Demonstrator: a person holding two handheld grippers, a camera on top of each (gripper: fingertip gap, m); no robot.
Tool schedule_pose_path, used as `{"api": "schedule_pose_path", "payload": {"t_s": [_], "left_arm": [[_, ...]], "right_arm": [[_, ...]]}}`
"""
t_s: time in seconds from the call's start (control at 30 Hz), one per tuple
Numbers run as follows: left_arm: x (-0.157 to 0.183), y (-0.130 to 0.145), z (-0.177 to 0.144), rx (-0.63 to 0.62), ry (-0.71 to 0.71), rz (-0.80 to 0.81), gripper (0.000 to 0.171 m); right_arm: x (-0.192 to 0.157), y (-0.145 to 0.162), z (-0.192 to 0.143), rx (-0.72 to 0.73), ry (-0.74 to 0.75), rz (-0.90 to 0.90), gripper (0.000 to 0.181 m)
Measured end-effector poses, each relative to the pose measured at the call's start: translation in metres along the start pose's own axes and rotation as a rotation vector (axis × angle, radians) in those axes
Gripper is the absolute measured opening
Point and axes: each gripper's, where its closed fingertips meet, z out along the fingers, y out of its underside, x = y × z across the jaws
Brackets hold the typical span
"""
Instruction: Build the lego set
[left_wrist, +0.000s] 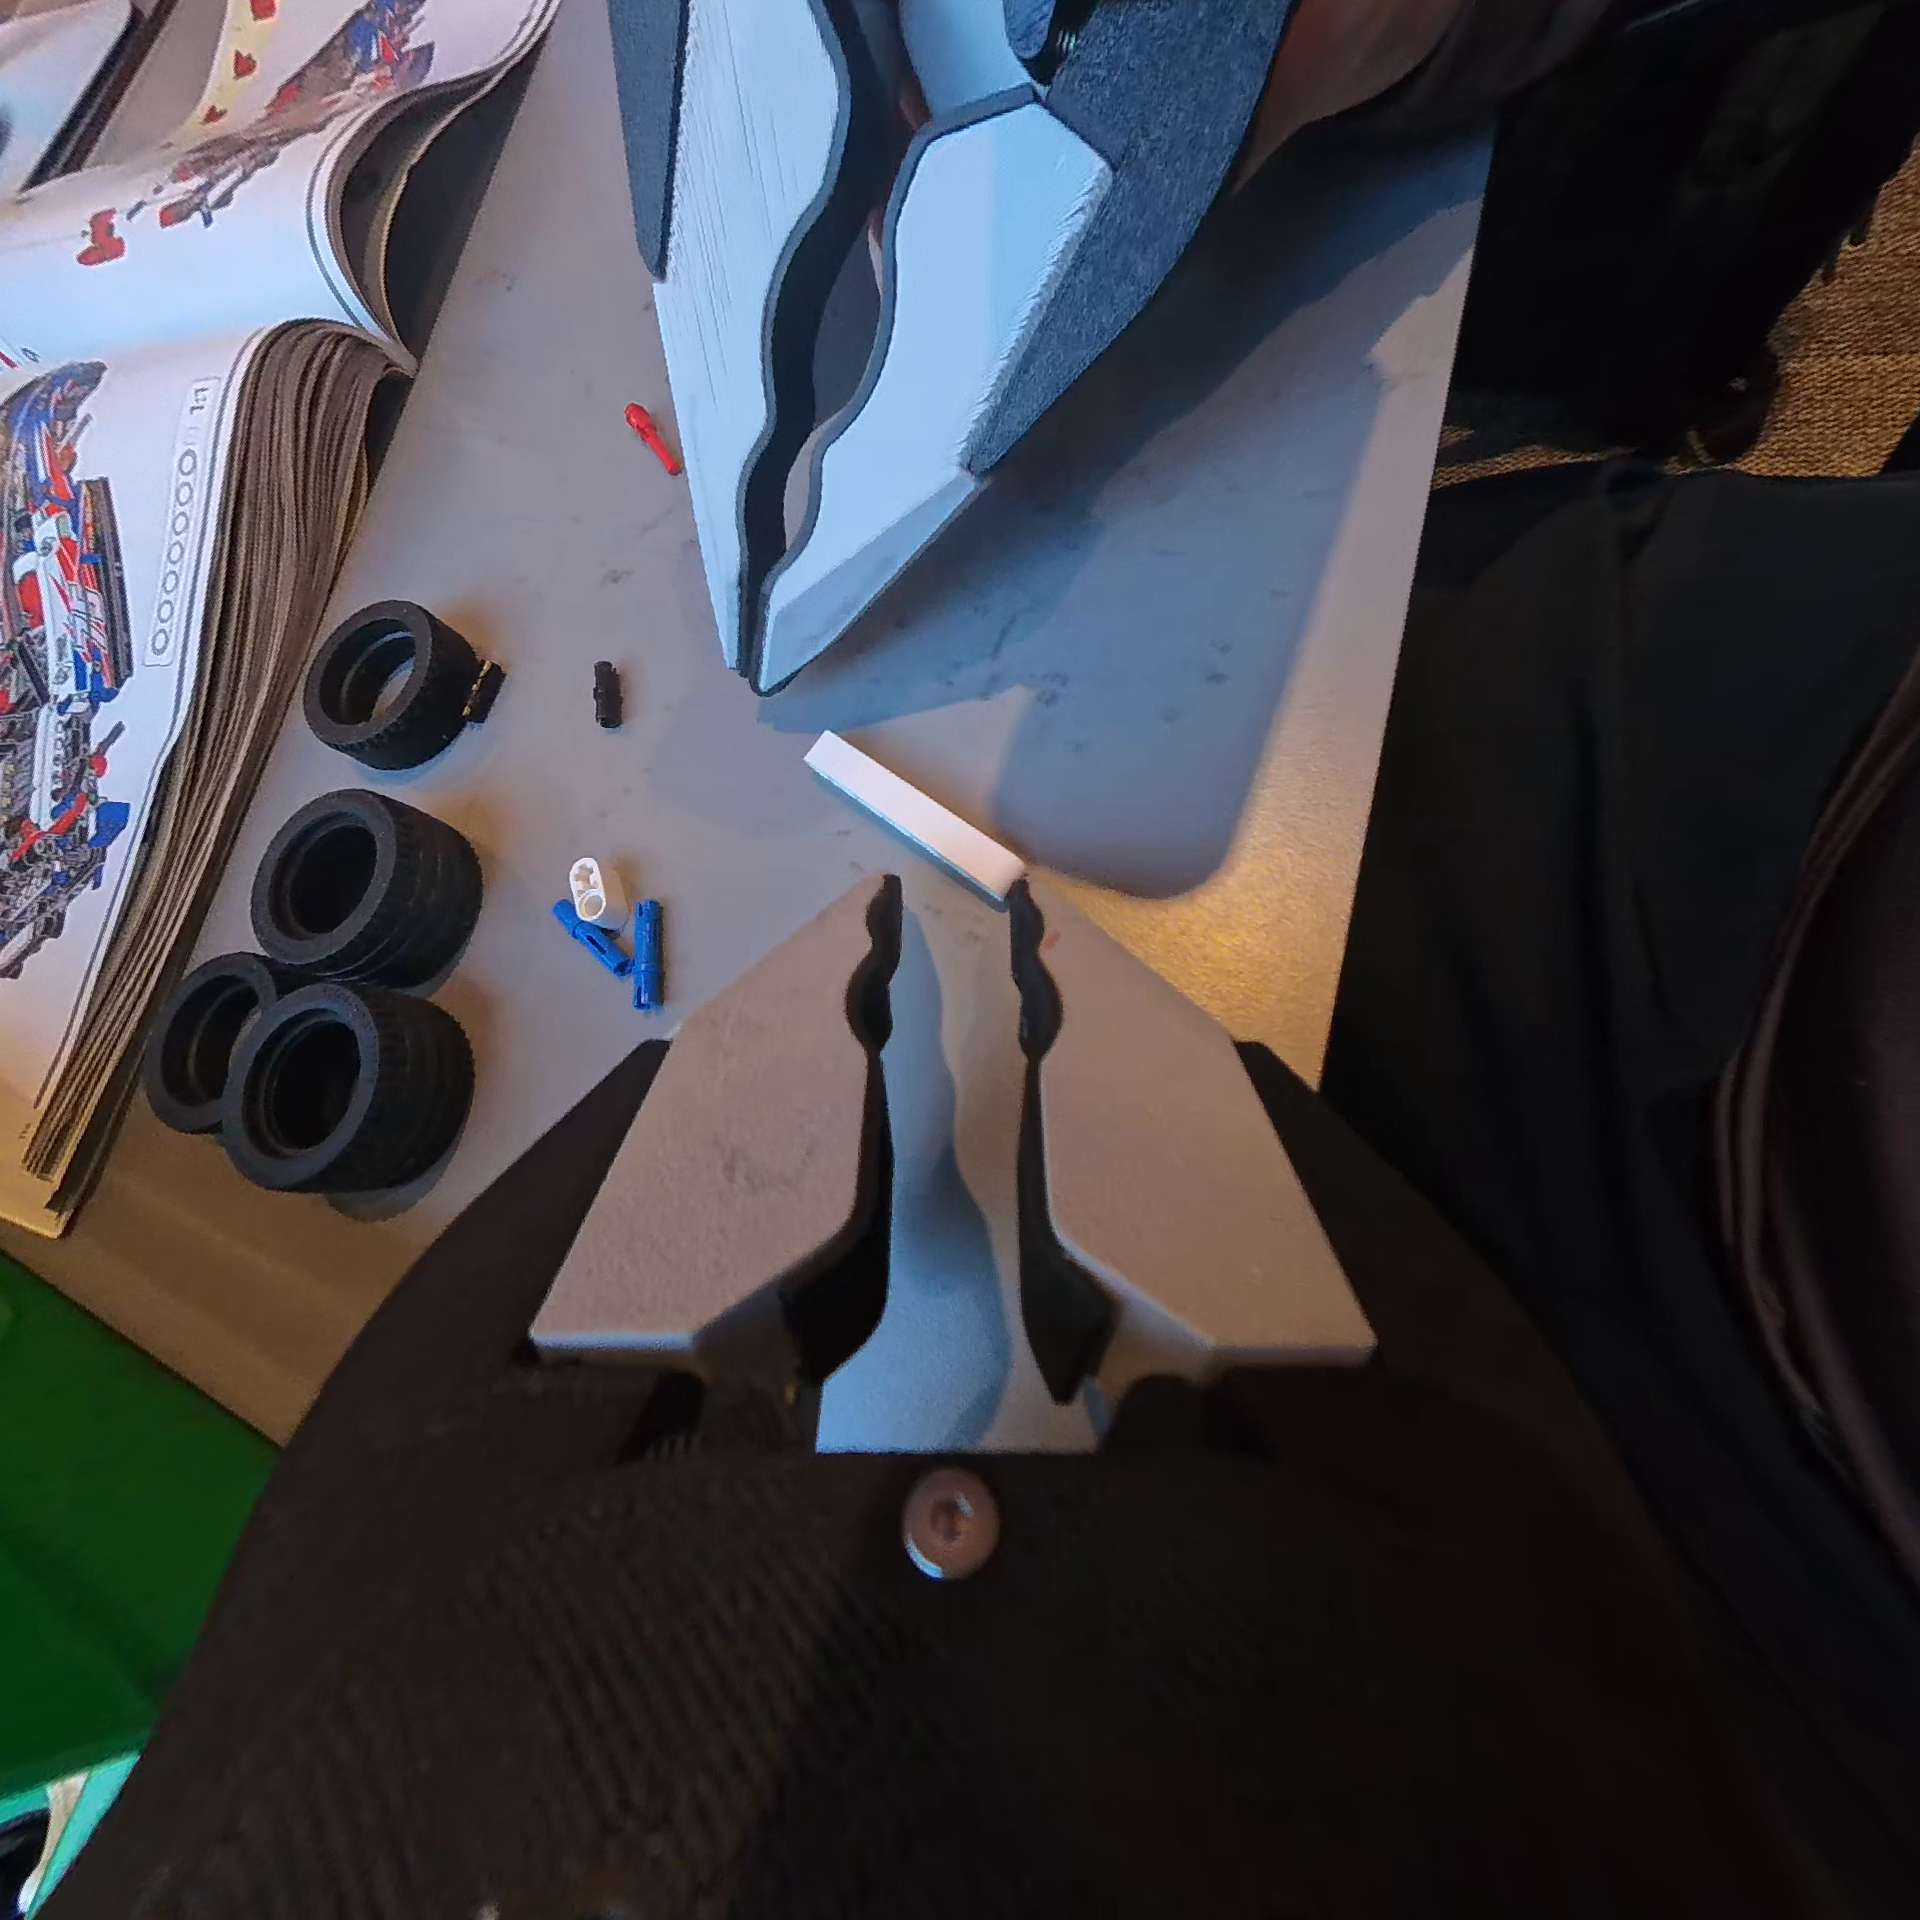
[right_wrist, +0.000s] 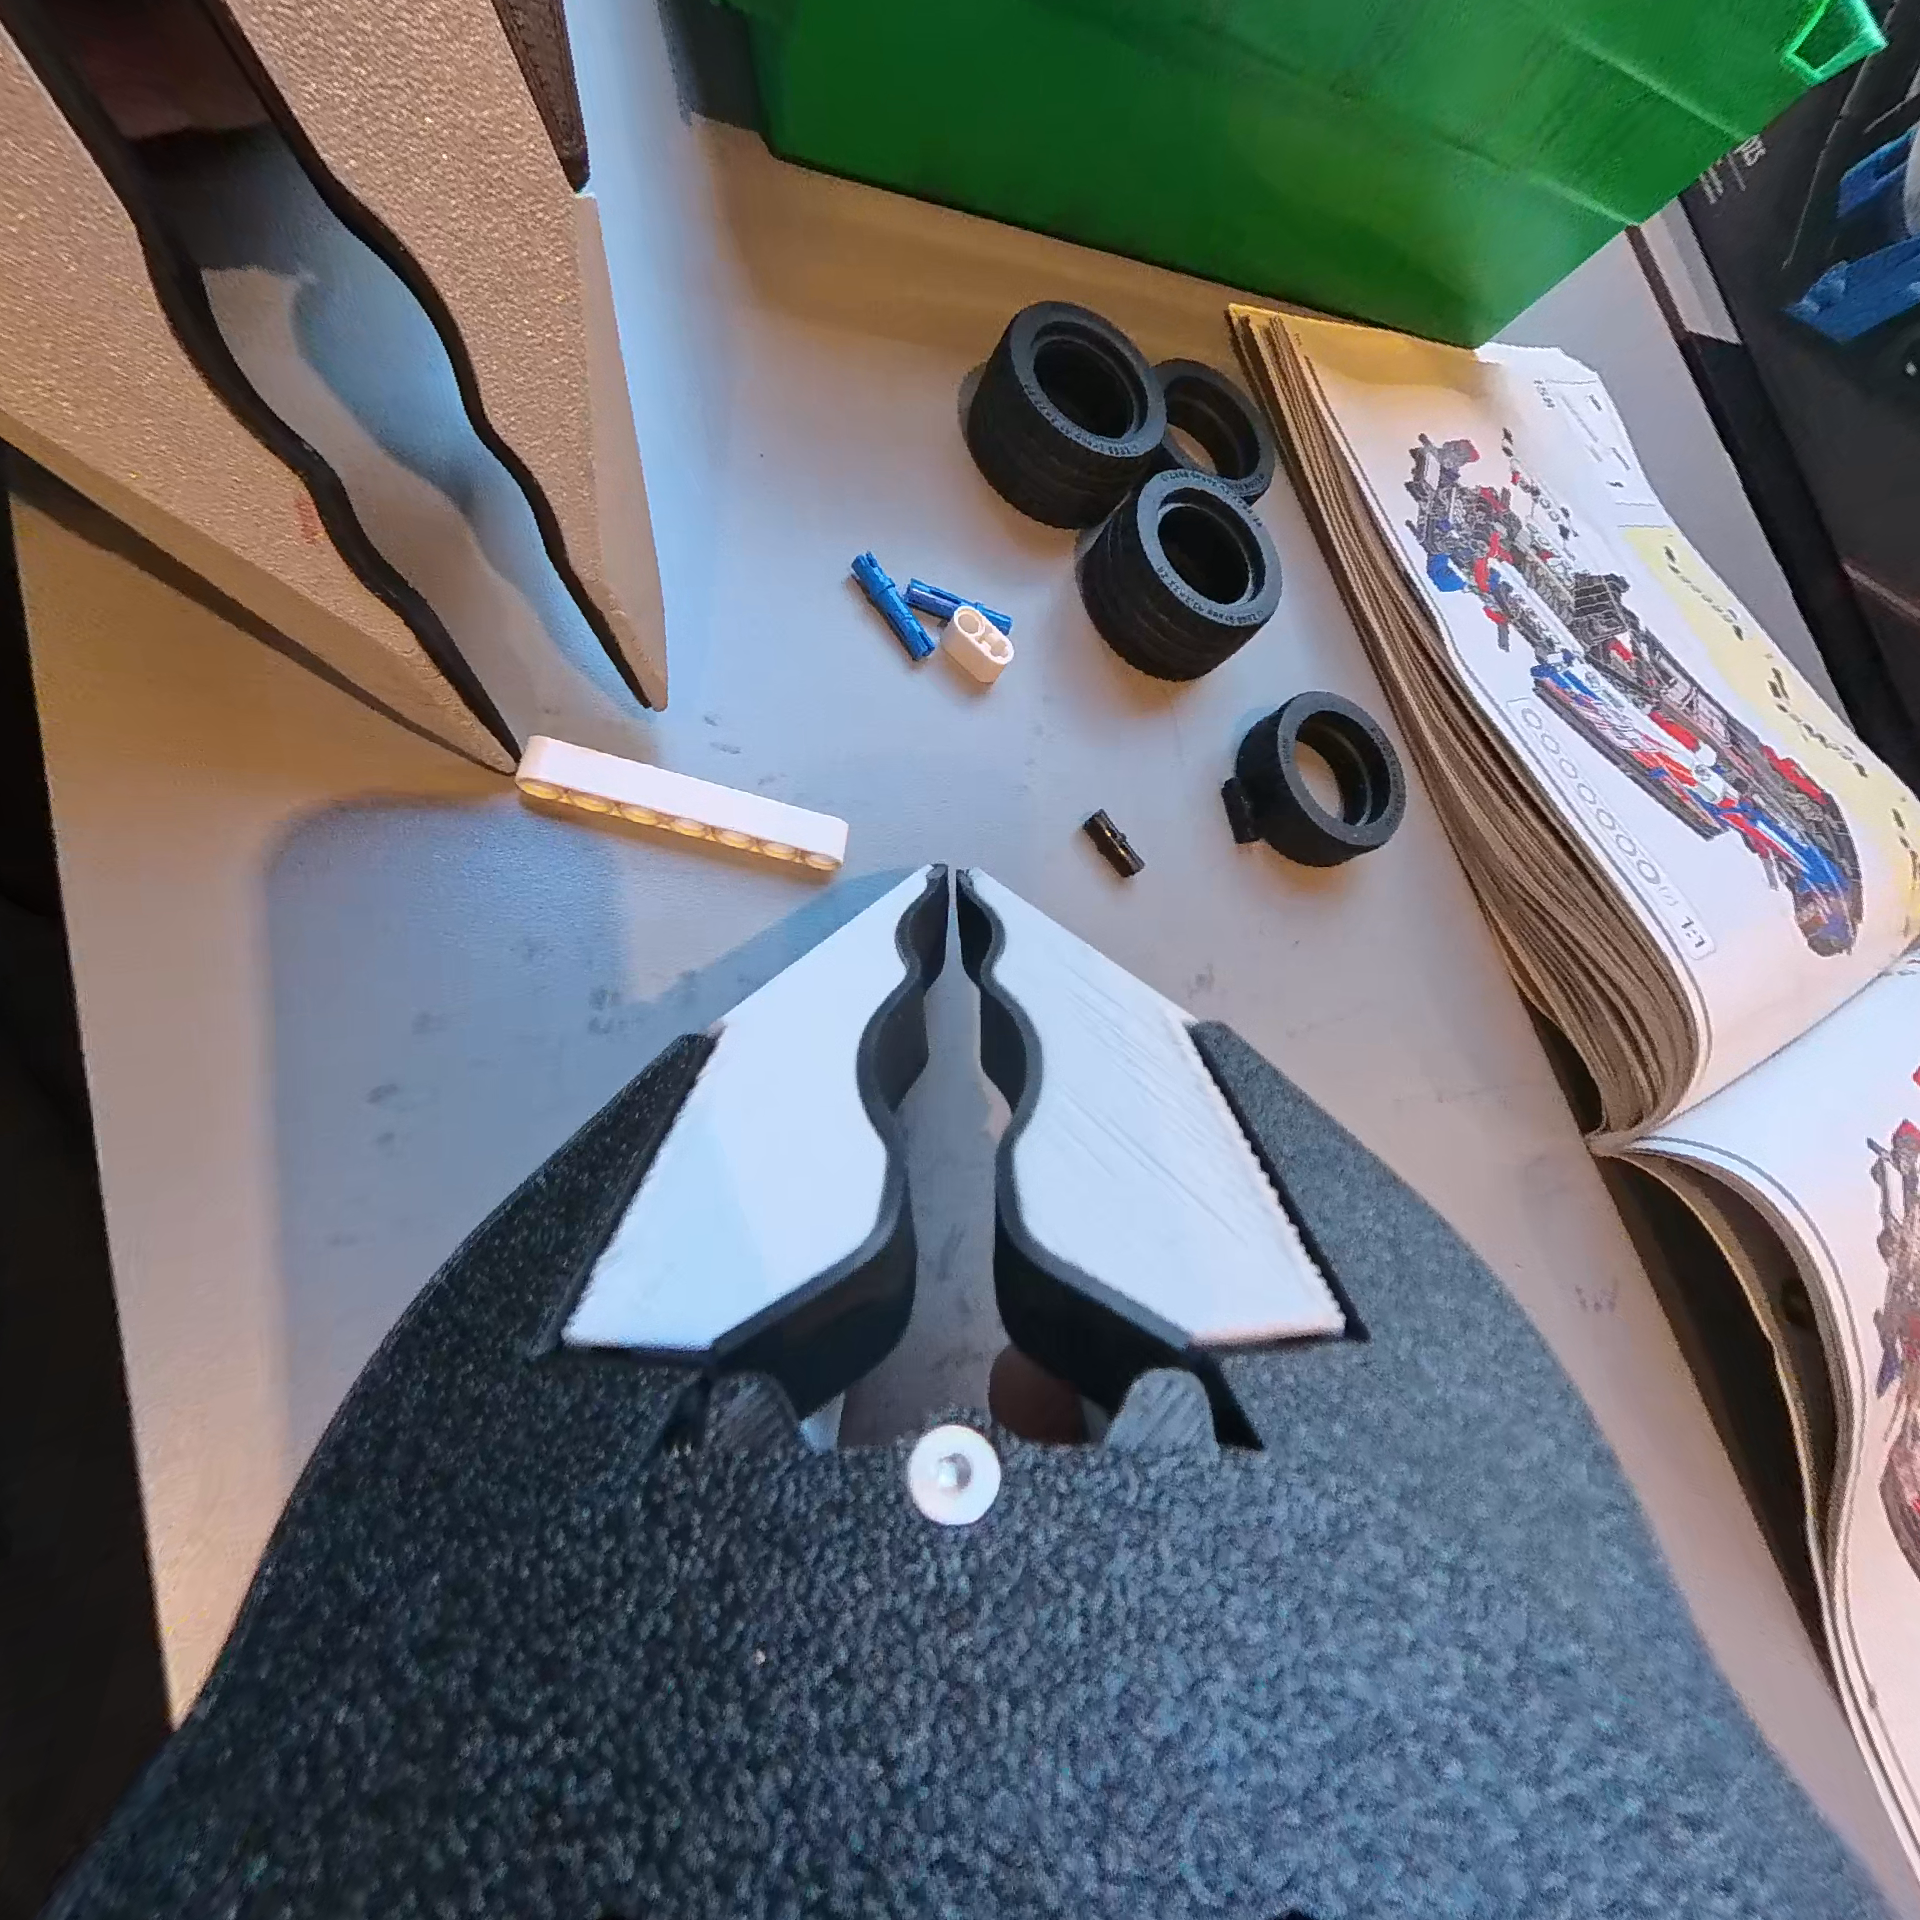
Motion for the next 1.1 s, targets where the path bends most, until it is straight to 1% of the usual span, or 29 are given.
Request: {"api": "schedule_pose_path", "payload": {"t_s": [0.97, 1.03, 1.1], "left_arm": [[0.000, 0.000, 0.001, -0.001, -0.002, 0.001, 0.016], [0.000, 0.000, 0.001, -0.001, -0.002, 0.002, 0.016], [0.000, 0.000, 0.001, -0.001, -0.001, 0.000, 0.016]], "right_arm": [[0.005, -0.004, -0.003, 0.030, 0.023, 0.022, 0.000], [0.007, -0.005, -0.003, 0.032, 0.031, 0.028, 0.000], [0.015, -0.007, -0.006, 0.055, 0.079, 0.037, 0.000]]}}
